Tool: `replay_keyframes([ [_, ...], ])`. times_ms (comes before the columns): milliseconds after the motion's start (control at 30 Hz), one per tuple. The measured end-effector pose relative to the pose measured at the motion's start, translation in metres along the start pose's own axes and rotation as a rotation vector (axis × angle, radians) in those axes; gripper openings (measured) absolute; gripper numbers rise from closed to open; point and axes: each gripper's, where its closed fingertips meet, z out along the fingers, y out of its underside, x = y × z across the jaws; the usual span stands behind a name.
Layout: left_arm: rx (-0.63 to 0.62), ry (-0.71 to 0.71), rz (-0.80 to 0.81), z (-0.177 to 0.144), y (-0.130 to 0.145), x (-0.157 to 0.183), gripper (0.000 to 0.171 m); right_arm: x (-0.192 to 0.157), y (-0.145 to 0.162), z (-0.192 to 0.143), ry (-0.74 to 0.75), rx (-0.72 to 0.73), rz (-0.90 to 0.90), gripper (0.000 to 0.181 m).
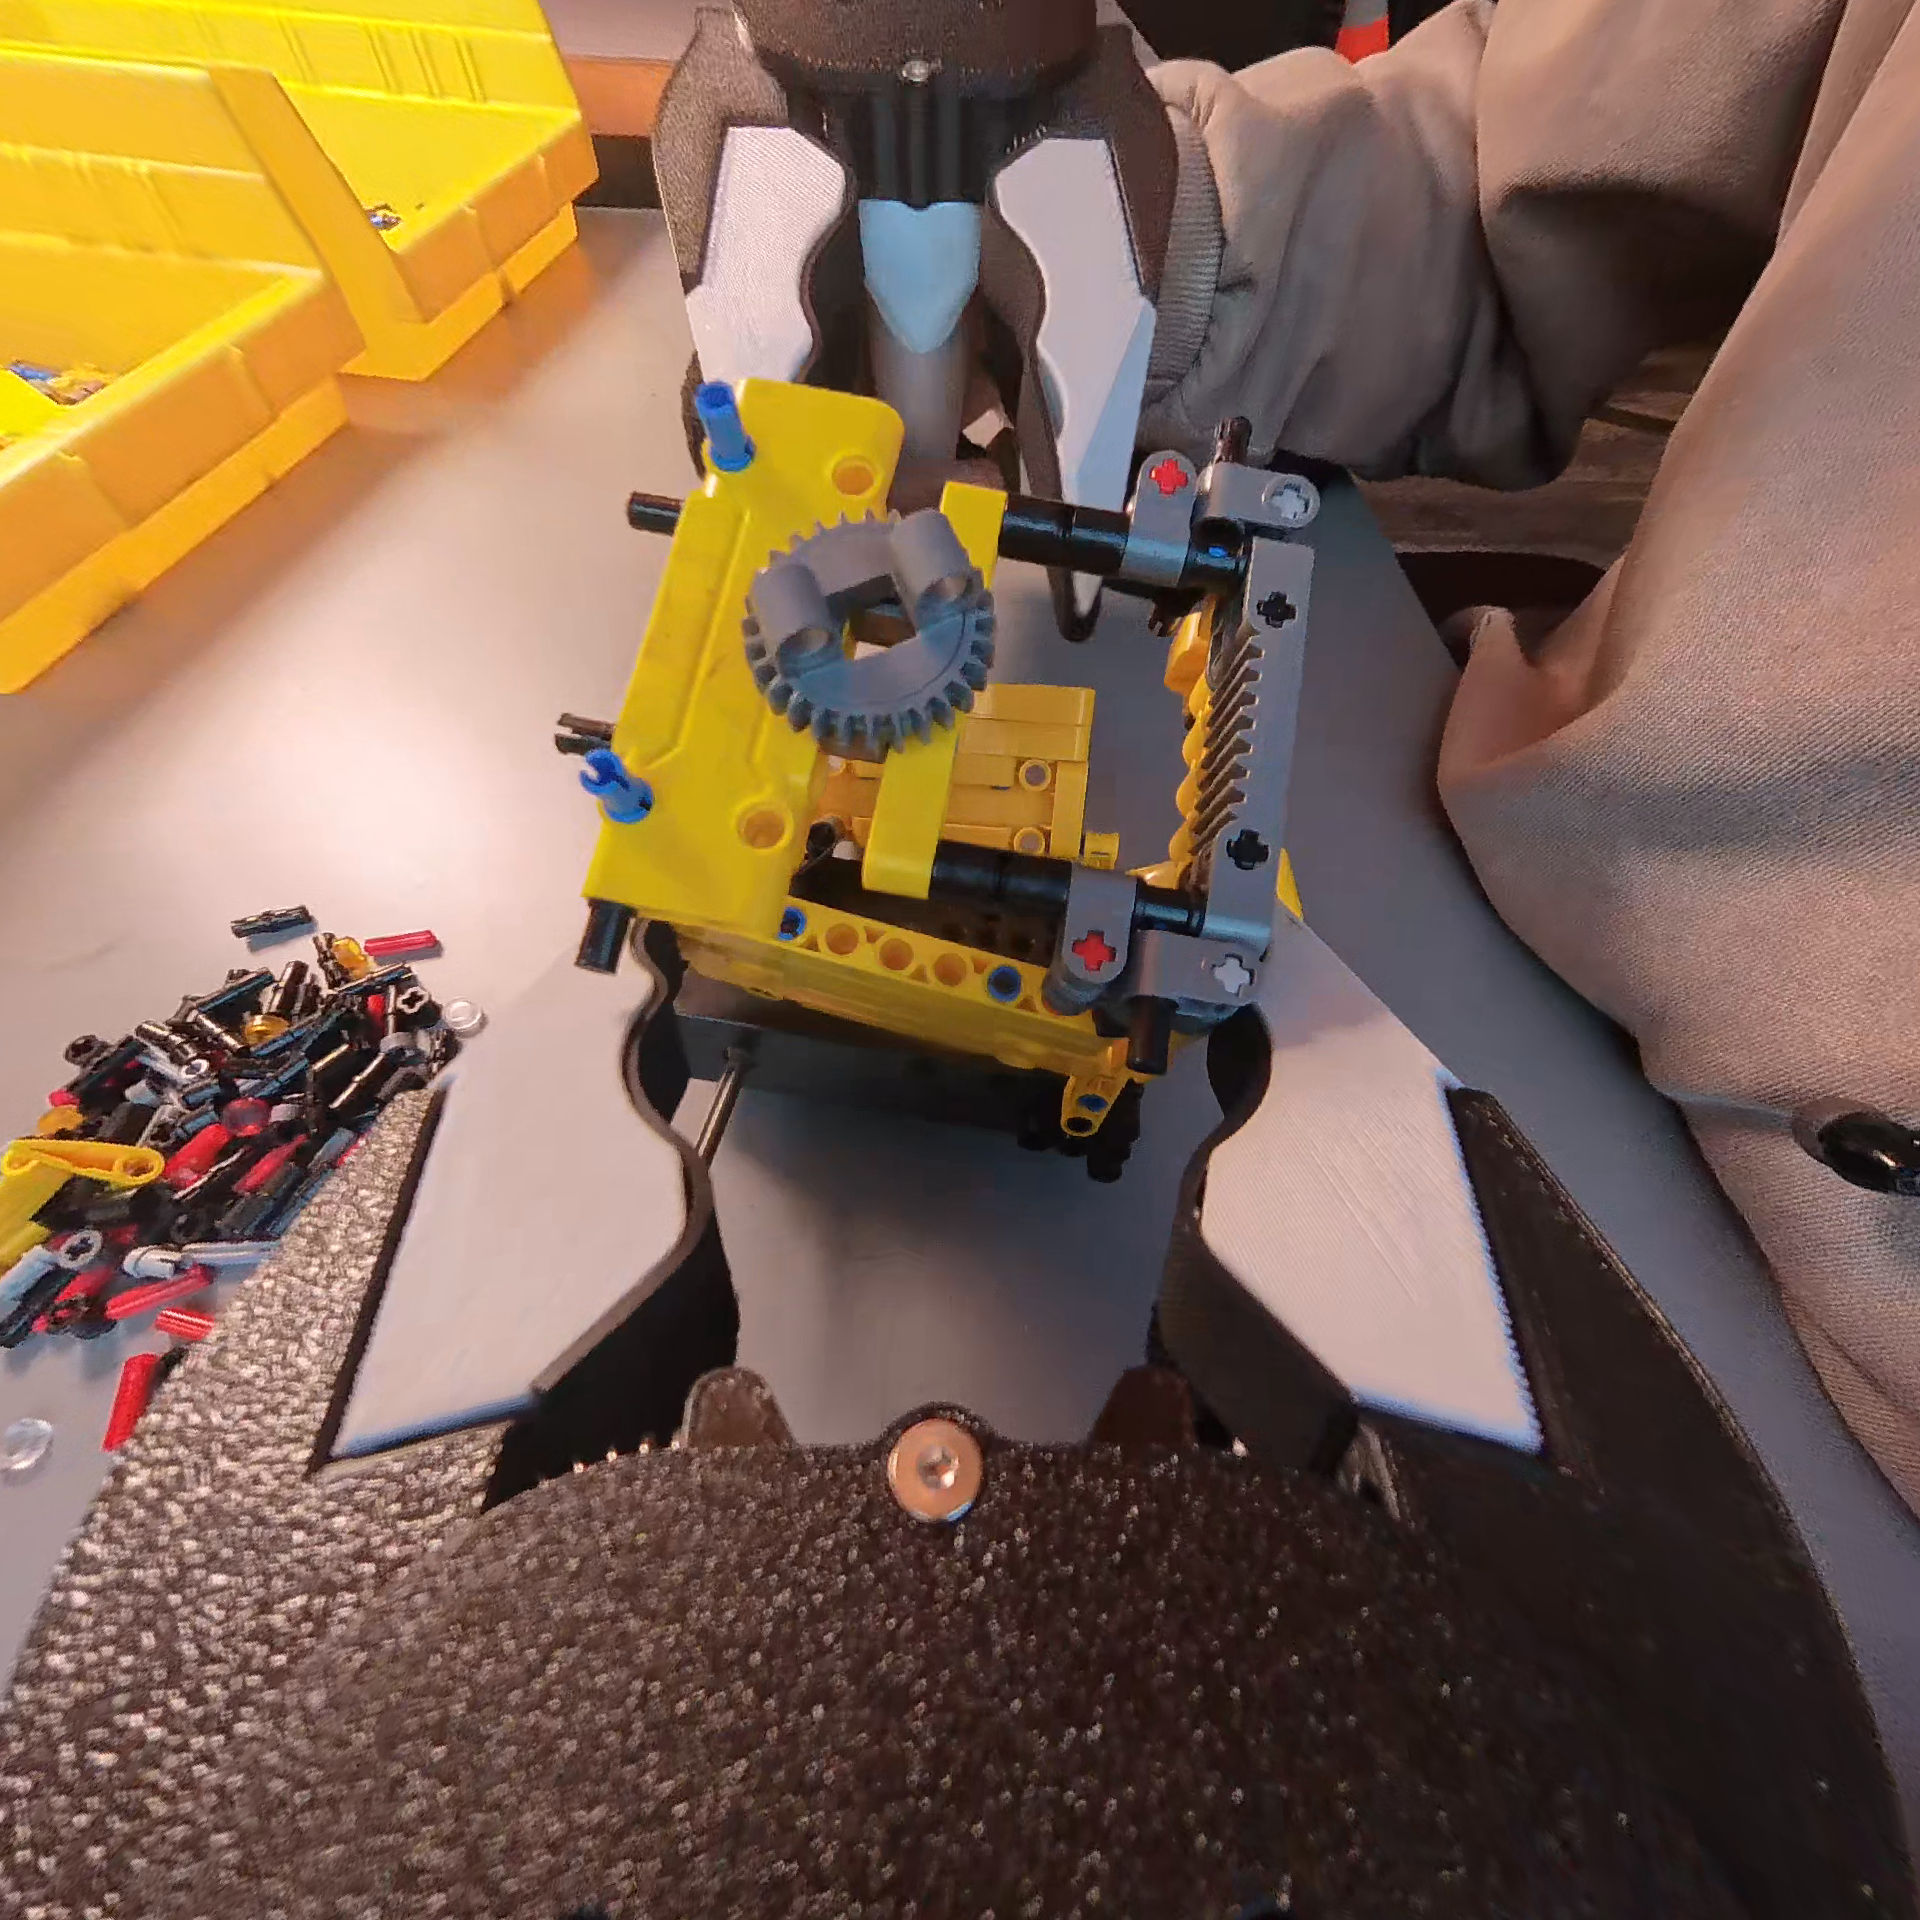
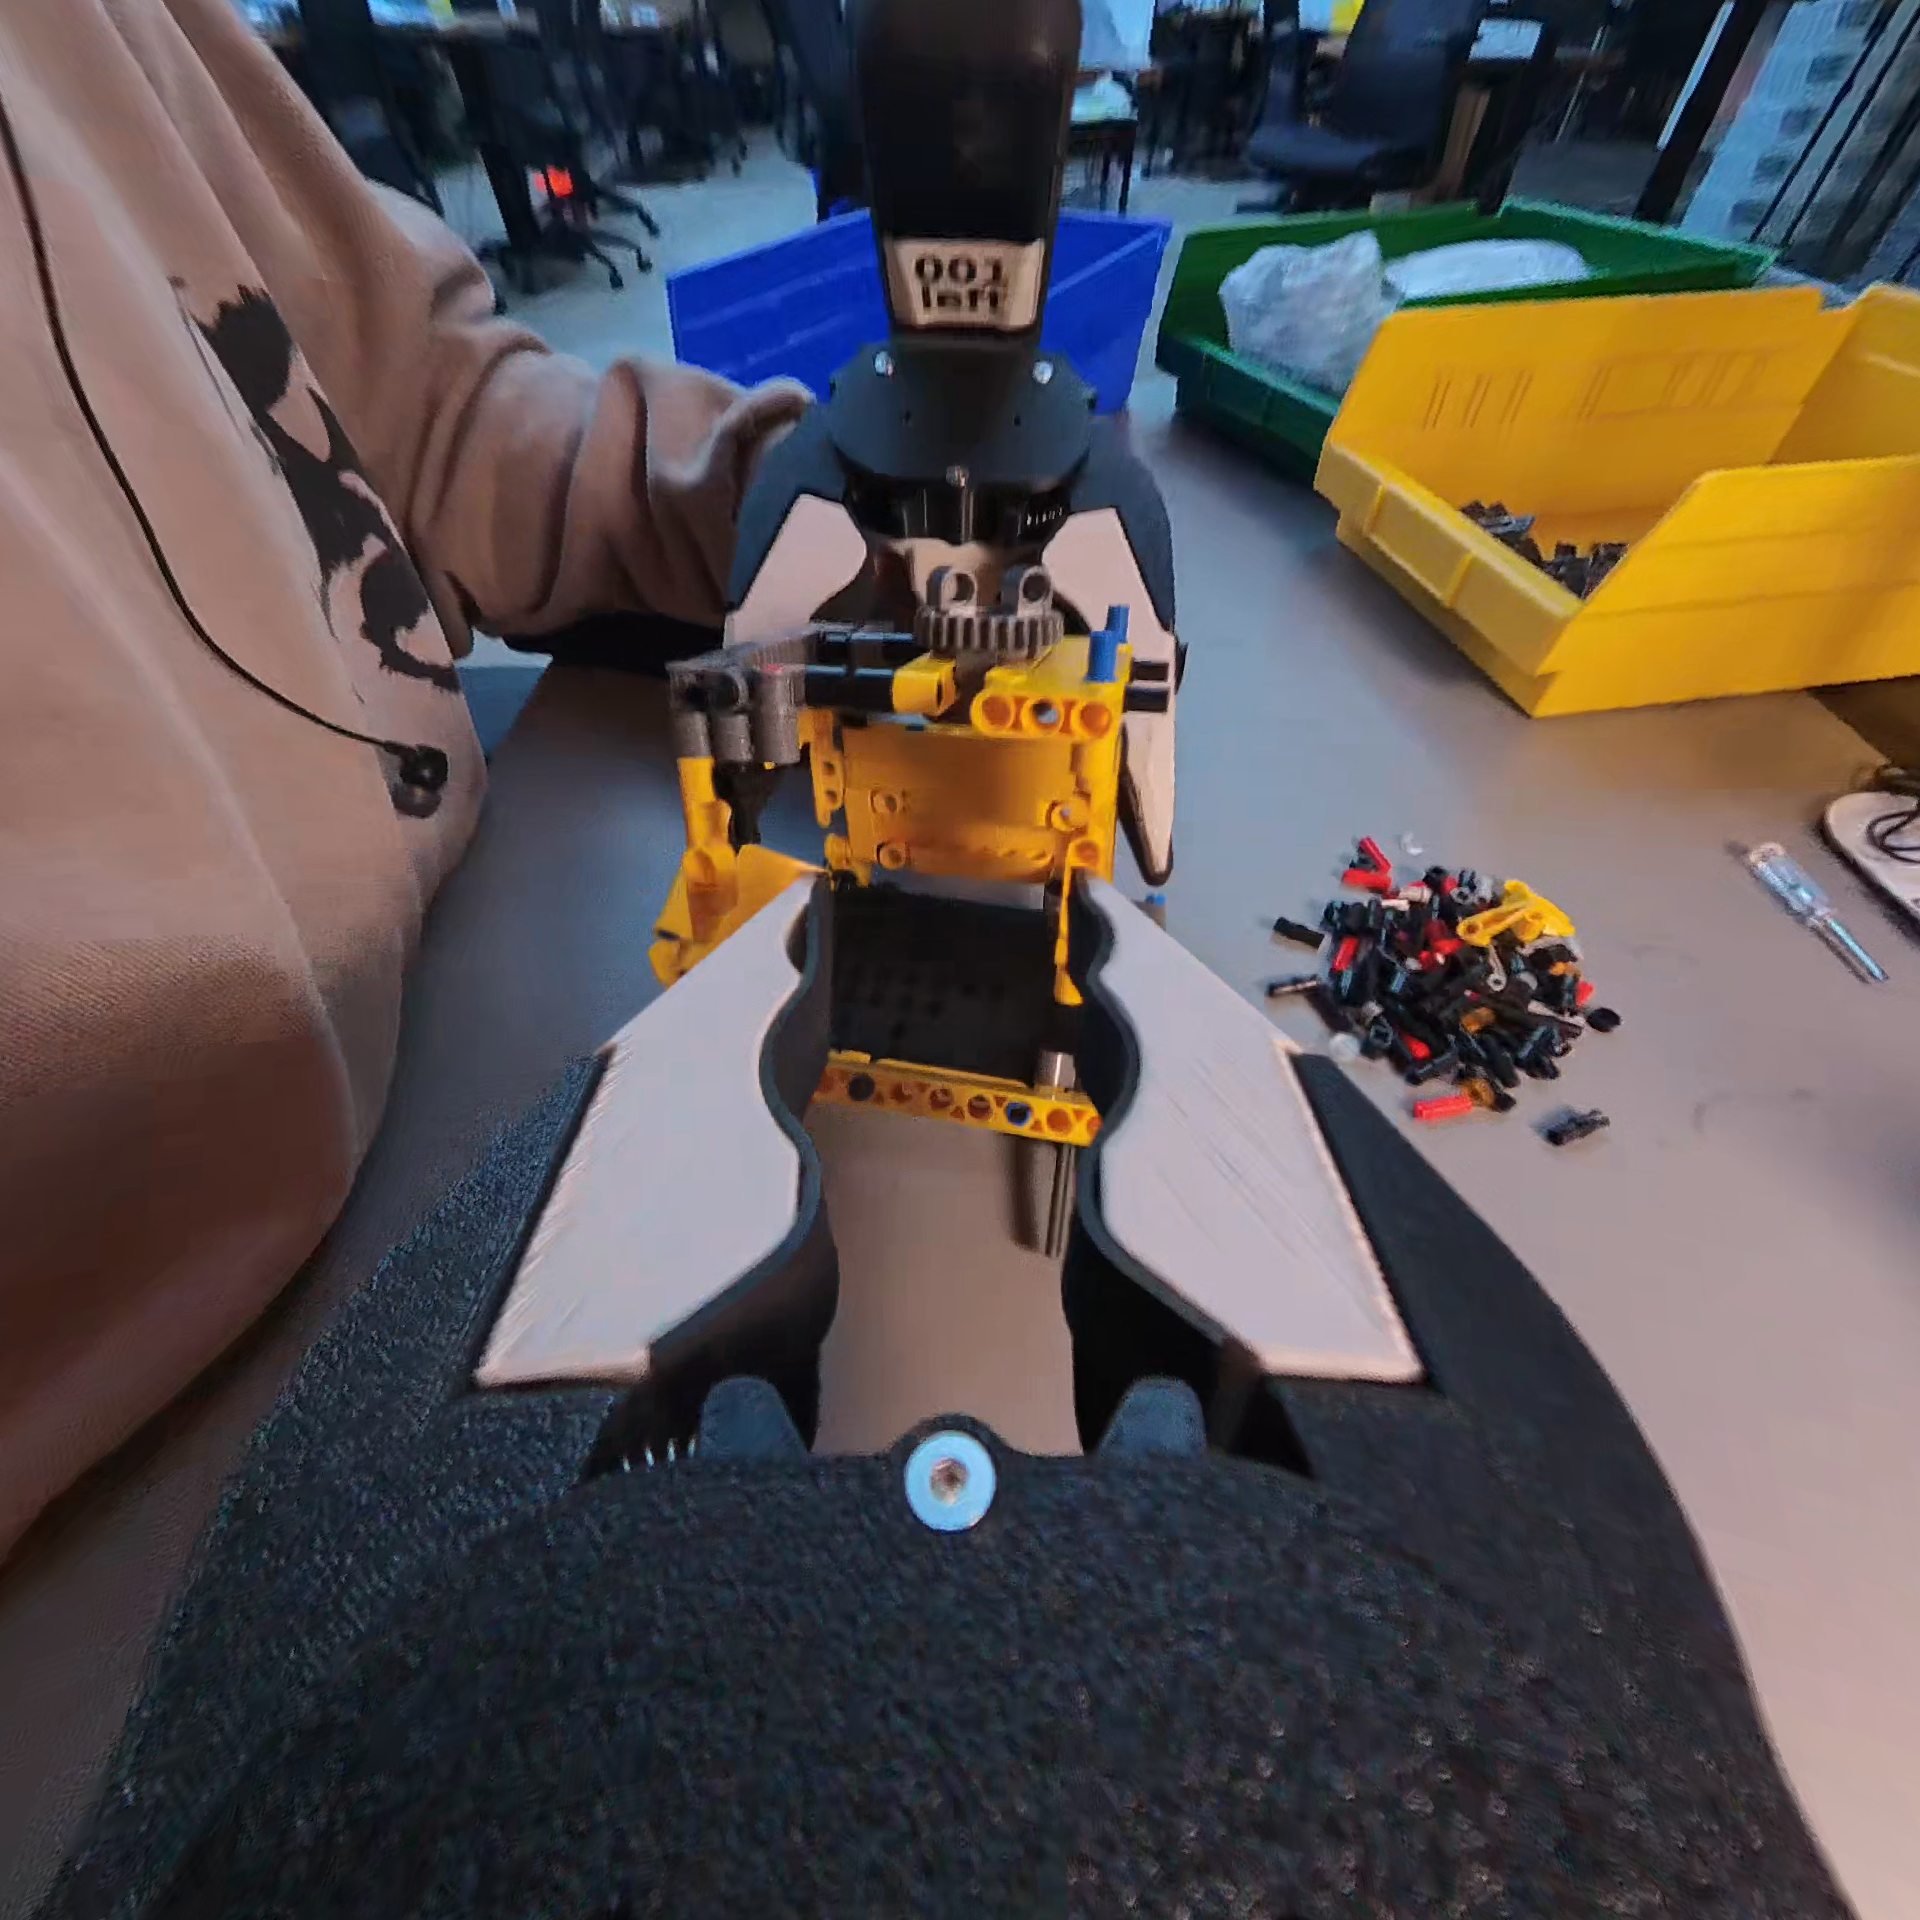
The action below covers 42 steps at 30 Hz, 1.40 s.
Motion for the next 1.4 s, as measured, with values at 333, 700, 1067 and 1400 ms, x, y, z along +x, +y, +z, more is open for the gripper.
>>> replay_keyframes([
  [333, -0.037, -0.029, 0.009, 0.006, 0.003, 0.000, 0.103, 0.036, -0.077, -0.011, 0.231, 0.021, 0.125, 0.066],
  [700, -0.073, -0.026, 0.008, 0.005, 0.011, -0.001, 0.099, 0.018, -0.003, 0.020, 0.202, -0.413, 0.055, 0.054],
  [1067, -0.066, 0.014, -0.011, 0.004, 0.013, 0.004, 0.099, 0.009, 0.000, 0.021, 0.094, -0.281, 0.193, 0.054],
  [1400, -0.062, 0.087, -0.010, -0.001, 0.014, 0.015, 0.087, -0.003, -0.001, 0.017, -0.081, -0.222, 0.098, 0.054],
])
